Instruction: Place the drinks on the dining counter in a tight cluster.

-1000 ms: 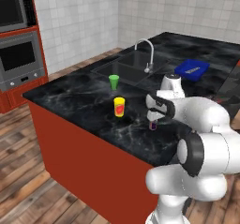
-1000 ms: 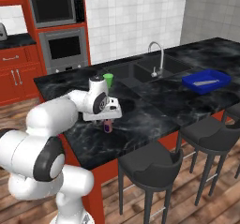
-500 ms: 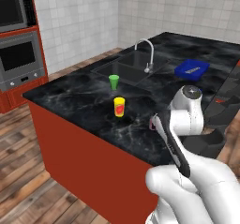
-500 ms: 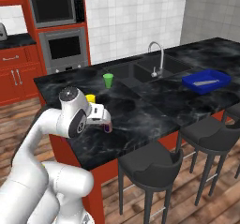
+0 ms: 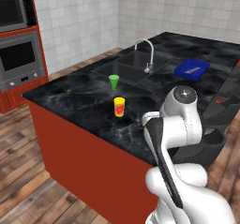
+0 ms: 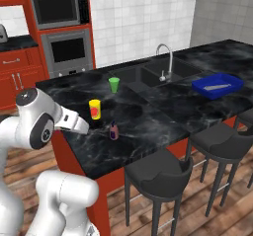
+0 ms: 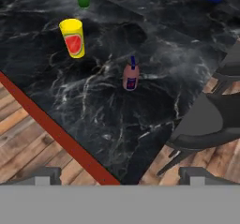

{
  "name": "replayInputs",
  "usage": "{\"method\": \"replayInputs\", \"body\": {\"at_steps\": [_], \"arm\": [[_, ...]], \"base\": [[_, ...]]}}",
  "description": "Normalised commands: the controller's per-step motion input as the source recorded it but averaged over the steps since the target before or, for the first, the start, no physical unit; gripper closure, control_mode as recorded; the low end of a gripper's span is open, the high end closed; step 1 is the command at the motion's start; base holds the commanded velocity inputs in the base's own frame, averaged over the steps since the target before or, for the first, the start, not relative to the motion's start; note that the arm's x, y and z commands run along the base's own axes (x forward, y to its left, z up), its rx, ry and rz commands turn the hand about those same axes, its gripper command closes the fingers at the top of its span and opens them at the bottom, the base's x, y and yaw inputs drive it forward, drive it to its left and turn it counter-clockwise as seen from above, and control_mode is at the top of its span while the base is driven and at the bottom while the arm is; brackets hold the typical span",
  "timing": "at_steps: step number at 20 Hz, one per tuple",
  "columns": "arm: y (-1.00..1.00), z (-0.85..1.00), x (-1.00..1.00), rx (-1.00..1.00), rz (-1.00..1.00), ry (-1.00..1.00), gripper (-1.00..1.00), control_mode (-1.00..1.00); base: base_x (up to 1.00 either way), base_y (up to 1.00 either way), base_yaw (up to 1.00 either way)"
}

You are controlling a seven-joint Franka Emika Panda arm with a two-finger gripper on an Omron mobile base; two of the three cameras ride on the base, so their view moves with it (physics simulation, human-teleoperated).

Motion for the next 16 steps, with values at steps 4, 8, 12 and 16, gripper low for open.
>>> {"method": "replayInputs", "body": {"at_steps": [4,8,12,16], "arm": [[0.29,0.28,-0.40,0.00,-0.01,0.25,-1.00,-1.00],[0.34,-0.50,-0.19,0.00,0.03,0.17,-1.00,-1.00],[0.09,-0.62,0.00,0.00,0.06,0.09,-1.00,-1.00],[0.00,-0.04,0.00,0.00,0.02,0.01,-1.00,-1.00]], "base": [[0.00,0.00,0.00],[0.00,0.00,0.00],[0.00,0.00,0.00],[0.00,0.00,0.00]]}}
